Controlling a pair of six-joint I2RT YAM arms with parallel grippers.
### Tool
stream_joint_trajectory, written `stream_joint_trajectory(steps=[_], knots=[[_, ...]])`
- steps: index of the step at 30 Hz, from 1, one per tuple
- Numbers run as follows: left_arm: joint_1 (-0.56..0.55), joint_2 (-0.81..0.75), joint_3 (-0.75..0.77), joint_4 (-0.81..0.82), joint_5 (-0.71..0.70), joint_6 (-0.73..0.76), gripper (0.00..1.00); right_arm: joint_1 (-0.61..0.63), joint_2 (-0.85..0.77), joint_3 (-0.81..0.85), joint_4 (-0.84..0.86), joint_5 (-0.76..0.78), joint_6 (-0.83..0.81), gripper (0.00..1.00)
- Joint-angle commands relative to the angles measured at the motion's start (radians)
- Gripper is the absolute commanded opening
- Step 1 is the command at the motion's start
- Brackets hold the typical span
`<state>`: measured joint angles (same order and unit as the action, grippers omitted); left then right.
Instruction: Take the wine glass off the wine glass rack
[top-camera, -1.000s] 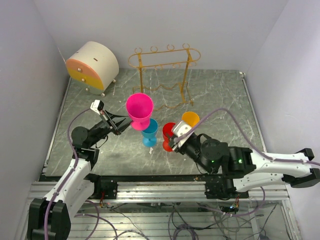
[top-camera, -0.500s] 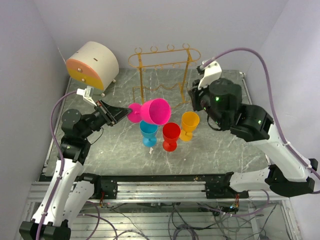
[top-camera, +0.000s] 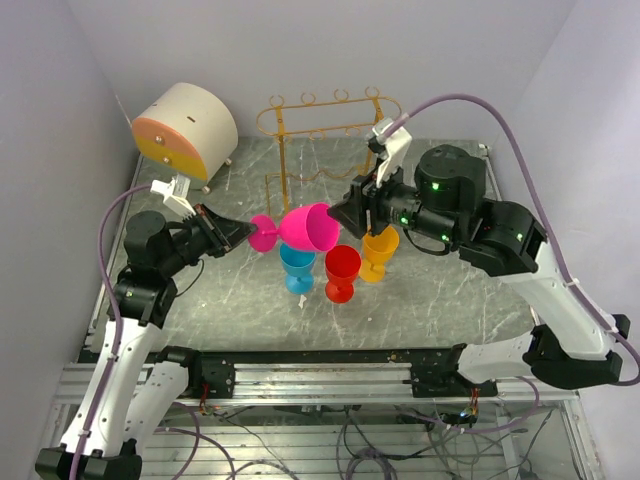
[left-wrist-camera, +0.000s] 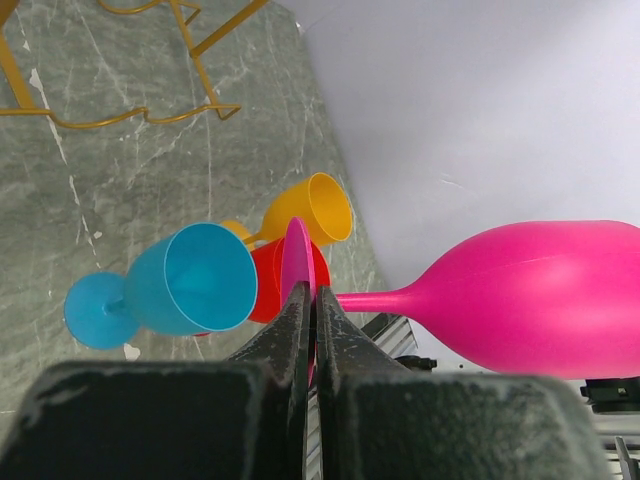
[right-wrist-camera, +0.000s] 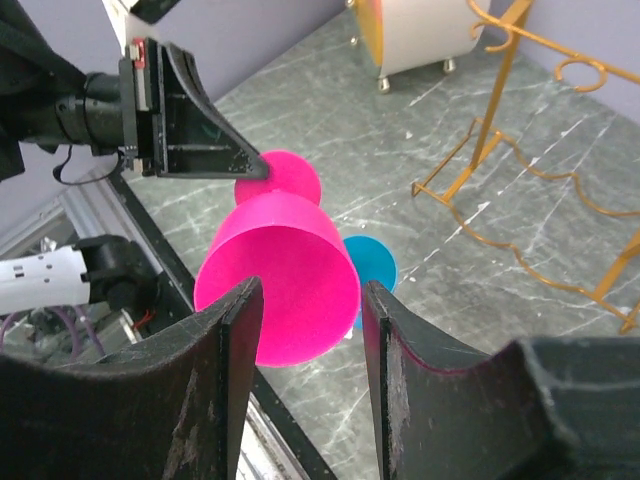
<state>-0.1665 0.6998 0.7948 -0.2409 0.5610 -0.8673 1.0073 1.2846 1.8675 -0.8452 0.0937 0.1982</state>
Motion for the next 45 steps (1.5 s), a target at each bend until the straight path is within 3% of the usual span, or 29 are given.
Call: stream_joint_trajectory(steps=[1, 9, 14, 16, 19, 21, 25, 28, 33, 38, 45], knots=[[0.004, -0.016, 0.051, 0.020, 0.017, 0.002, 0.07, -0.004, 0.016, -0.026, -0.026, -0.054, -0.019, 0.44], [0.004, -0.040, 0.064, 0.033, 0.031, -0.023, 0.07, -0.004, 0.031, -0.063, -0.021, 0.007, -0.038, 0.45], [0.004, -0.043, 0.071, 0.049, 0.048, -0.037, 0.07, -0.004, 0.032, -0.109, 0.016, -0.045, -0.054, 0.42], [0.005, -0.040, 0.073, 0.055, 0.049, -0.040, 0.07, -0.004, 0.032, -0.131, 0.037, -0.066, -0.061, 0.33], [0.004, -0.035, 0.070, 0.058, 0.050, -0.040, 0.07, -0.004, 0.037, -0.147, 0.054, -0.033, -0.058, 0.07], [0.004, -0.027, 0.069, 0.052, 0.043, -0.035, 0.12, -0.004, 0.038, -0.148, 0.055, 0.041, -0.046, 0.00], [0.004, 0.012, 0.096, -0.066, -0.020, 0.031, 0.37, -0.024, 0.041, -0.120, 0.022, 0.230, -0.015, 0.00], [0.004, 0.064, 0.148, -0.201, -0.135, 0.122, 0.40, -0.106, 0.066, -0.075, -0.050, 0.286, -0.002, 0.00], [0.004, 0.157, 0.253, -0.387, -0.300, 0.264, 0.40, -0.349, 0.070, -0.124, -0.072, 0.190, -0.002, 0.00], [0.004, 0.194, 0.276, -0.413, -0.377, 0.320, 0.38, -0.603, 0.113, -0.204, -0.105, 0.014, -0.007, 0.00], [0.004, 0.223, 0.263, -0.401, -0.447, 0.371, 0.37, -0.762, 0.140, -0.295, -0.127, 0.067, 0.027, 0.00]])
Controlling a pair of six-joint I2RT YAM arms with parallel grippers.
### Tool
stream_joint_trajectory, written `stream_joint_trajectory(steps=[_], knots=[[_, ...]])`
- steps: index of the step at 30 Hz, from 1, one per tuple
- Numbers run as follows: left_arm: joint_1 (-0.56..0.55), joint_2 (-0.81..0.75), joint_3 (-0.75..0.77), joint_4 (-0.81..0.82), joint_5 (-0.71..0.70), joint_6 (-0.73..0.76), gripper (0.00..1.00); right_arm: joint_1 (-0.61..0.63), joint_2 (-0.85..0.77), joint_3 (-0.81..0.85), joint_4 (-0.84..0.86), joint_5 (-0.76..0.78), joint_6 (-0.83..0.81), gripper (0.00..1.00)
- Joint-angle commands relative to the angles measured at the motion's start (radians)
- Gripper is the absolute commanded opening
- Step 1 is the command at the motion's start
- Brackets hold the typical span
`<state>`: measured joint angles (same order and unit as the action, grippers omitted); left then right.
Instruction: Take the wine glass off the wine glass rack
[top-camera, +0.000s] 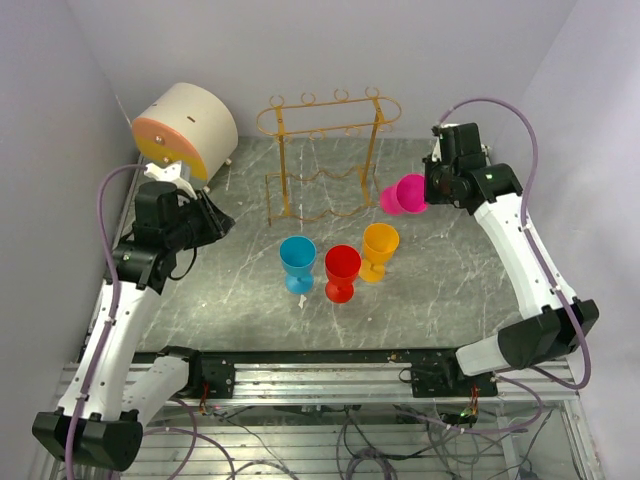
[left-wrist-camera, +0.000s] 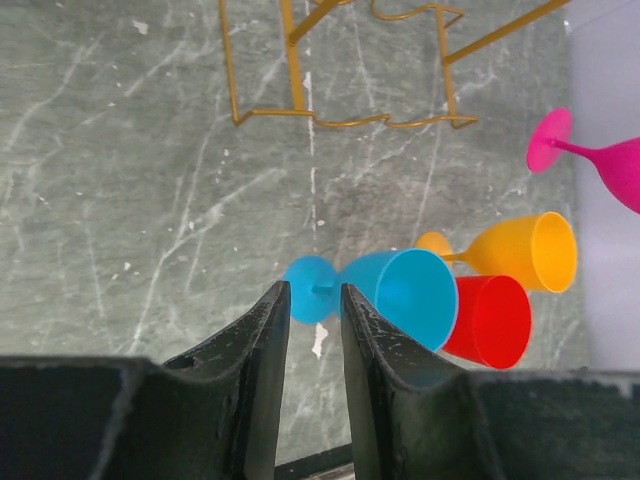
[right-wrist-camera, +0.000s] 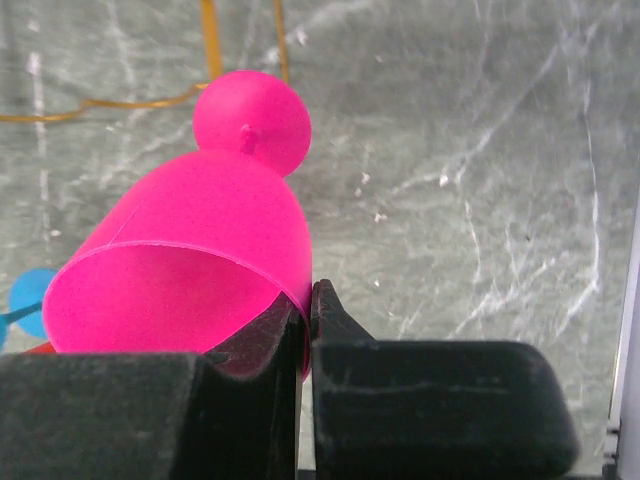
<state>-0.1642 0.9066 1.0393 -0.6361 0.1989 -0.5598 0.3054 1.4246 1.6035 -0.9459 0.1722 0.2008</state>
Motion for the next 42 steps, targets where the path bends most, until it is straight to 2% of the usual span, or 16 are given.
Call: stream_joint_trajectory(steps=[1, 11, 24, 26, 28, 33, 36, 42], knots=[[0.002, 0.027, 0.016, -0.005, -0.096, 0.072, 0.37, -0.071, 0.003, -0.045, -0.029, -0.018, 0.027, 0.00], [0.002, 0.117, -0.018, -0.003, -0.165, 0.148, 0.36, -0.085, 0.078, -0.144, -0.068, 0.008, 0.042, 0.00], [0.002, 0.090, -0.108, 0.031, -0.186, 0.149, 0.35, -0.102, 0.167, -0.220, -0.042, -0.003, 0.068, 0.00], [0.002, 0.090, -0.106, 0.027, -0.184, 0.150, 0.35, -0.101, 0.163, -0.226, -0.037, 0.010, 0.072, 0.05], [0.002, 0.090, -0.103, 0.023, -0.182, 0.149, 0.35, -0.102, 0.156, -0.226, -0.032, 0.018, 0.075, 0.15], [0.002, 0.096, -0.101, 0.013, -0.187, 0.149, 0.35, -0.101, 0.110, -0.201, -0.019, 0.010, 0.083, 0.32], [0.002, 0.093, -0.101, 0.009, -0.188, 0.150, 0.36, -0.102, 0.064, -0.174, -0.004, -0.014, 0.086, 0.38], [0.002, 0.075, -0.111, 0.007, -0.197, 0.152, 0.36, -0.101, -0.027, -0.109, 0.037, -0.088, 0.078, 0.43]])
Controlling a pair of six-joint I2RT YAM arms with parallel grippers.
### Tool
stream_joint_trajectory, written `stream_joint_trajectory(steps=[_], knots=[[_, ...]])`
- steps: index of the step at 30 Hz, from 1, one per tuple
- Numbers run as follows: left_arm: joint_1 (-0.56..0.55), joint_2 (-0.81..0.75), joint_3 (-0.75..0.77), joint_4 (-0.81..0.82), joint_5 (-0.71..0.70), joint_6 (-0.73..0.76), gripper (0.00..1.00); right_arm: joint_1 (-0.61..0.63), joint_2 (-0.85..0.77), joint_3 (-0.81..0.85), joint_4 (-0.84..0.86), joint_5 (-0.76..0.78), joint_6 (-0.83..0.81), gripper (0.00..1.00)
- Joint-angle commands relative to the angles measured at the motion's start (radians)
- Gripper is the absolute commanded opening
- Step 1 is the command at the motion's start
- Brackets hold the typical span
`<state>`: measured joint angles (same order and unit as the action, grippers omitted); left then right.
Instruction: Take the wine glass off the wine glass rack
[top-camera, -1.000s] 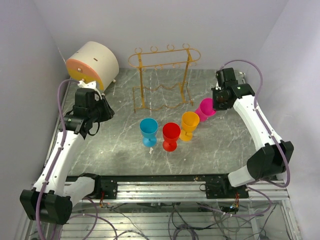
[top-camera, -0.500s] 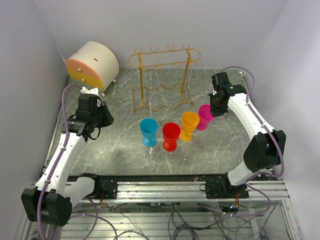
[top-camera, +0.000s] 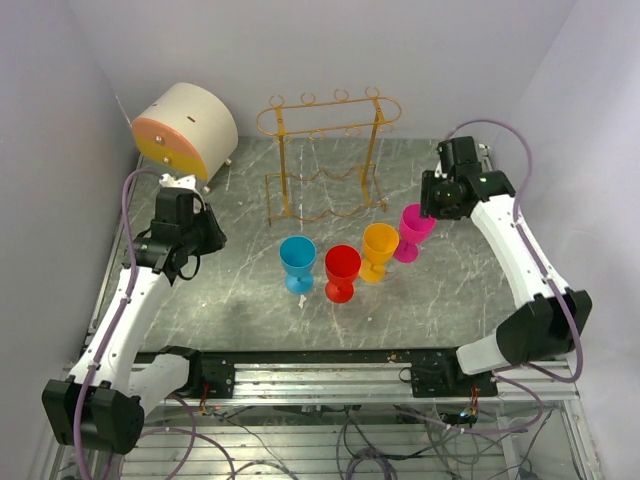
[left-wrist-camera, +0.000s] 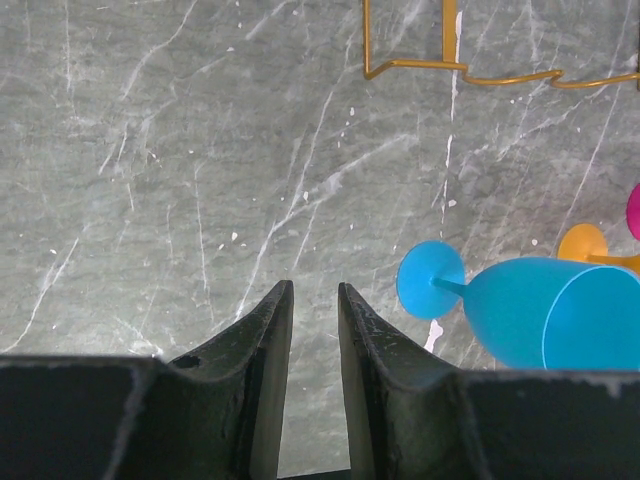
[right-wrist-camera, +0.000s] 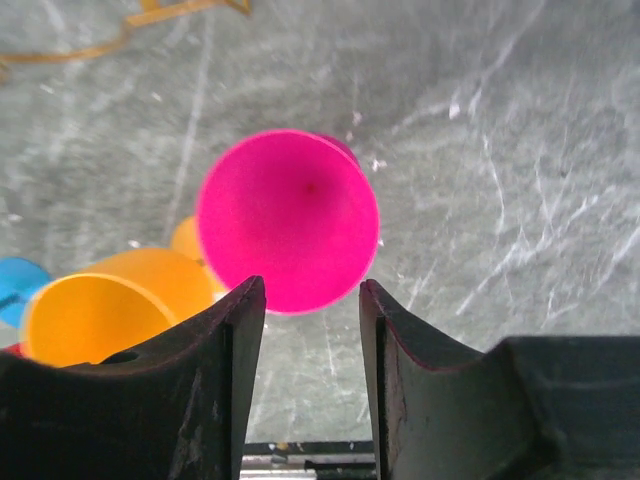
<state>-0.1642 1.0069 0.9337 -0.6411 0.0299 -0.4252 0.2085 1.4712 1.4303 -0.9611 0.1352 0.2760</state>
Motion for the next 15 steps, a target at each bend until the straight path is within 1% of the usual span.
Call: stream_joint_trajectory(steps=[1, 4, 6, 8, 10, 11, 12, 15], knots=[[0.002, -0.027, -0.004, 0.010, -0.028, 0.017, 0.36, -0.005, -0.085, 0.072, 0.062, -0.051, 0.004, 0.43], [0.002, -0.031, -0.006, 0.009, -0.030, 0.016, 0.36, -0.006, -0.130, 0.072, 0.121, -0.047, 0.018, 0.46], [0.002, -0.035, -0.006, 0.010, -0.031, 0.016, 0.36, -0.006, -0.177, 0.032, 0.196, -0.045, 0.044, 0.47], [0.002, -0.047, 0.004, 0.006, -0.044, 0.013, 0.36, -0.005, -0.243, -0.028, 0.289, -0.039, 0.067, 0.53], [0.002, -0.073, -0.002, 0.013, -0.052, 0.009, 0.36, -0.004, -0.303, -0.089, 0.376, -0.004, 0.101, 0.77], [0.002, -0.088, -0.007, 0.020, -0.053, 0.007, 0.37, -0.005, -0.330, -0.120, 0.431, 0.010, 0.115, 0.94], [0.002, -0.103, -0.012, 0.026, -0.055, 0.006, 0.37, -0.005, -0.356, -0.146, 0.467, 0.035, 0.131, 0.99], [0.002, -0.131, -0.027, 0.041, -0.072, 0.002, 0.37, -0.006, -0.418, -0.218, 0.547, 0.084, 0.163, 1.00]])
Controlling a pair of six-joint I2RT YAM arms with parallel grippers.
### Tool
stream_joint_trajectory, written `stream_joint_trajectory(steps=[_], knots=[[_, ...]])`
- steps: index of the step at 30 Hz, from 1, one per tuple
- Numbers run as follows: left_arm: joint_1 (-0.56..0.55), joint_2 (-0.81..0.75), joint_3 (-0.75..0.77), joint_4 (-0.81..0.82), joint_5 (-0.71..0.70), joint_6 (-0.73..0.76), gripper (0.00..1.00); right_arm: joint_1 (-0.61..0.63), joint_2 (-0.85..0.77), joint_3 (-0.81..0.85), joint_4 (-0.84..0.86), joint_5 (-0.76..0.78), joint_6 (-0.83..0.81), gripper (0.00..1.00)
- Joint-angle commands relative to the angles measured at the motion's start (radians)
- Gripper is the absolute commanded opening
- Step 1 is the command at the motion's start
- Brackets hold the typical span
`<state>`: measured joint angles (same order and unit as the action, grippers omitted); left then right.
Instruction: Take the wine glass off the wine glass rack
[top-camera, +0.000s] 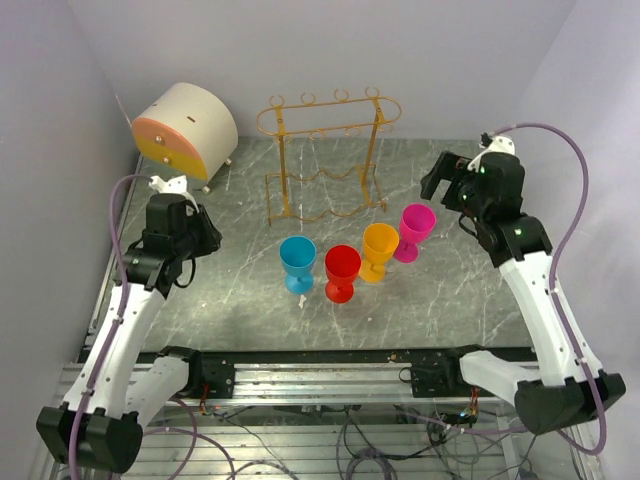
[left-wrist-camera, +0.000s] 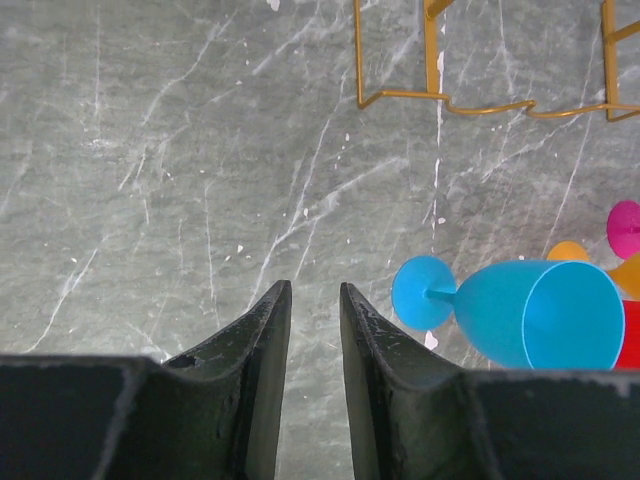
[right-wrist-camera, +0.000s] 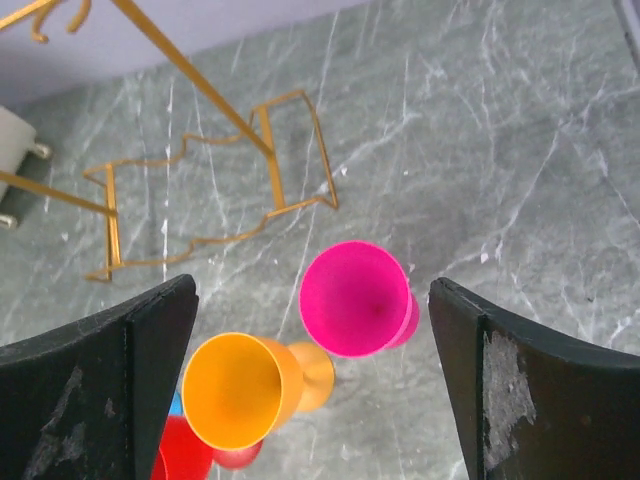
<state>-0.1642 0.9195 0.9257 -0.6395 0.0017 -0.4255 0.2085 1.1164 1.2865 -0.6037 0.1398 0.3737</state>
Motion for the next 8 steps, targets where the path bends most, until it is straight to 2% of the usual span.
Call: stream_joint_trajectory(steps=[1, 8], knots=[[0.002, -0.046, -0.022, 0.043, -0.049, 0.001, 0.37, -0.005, -0.074, -0.088, 0.202, 0.090, 0.072, 1.00], [0.002, -0.032, -0.014, 0.027, -0.059, -0.004, 0.37, -0.005, -0.110, -0.127, 0.243, 0.096, 0.039, 1.00]])
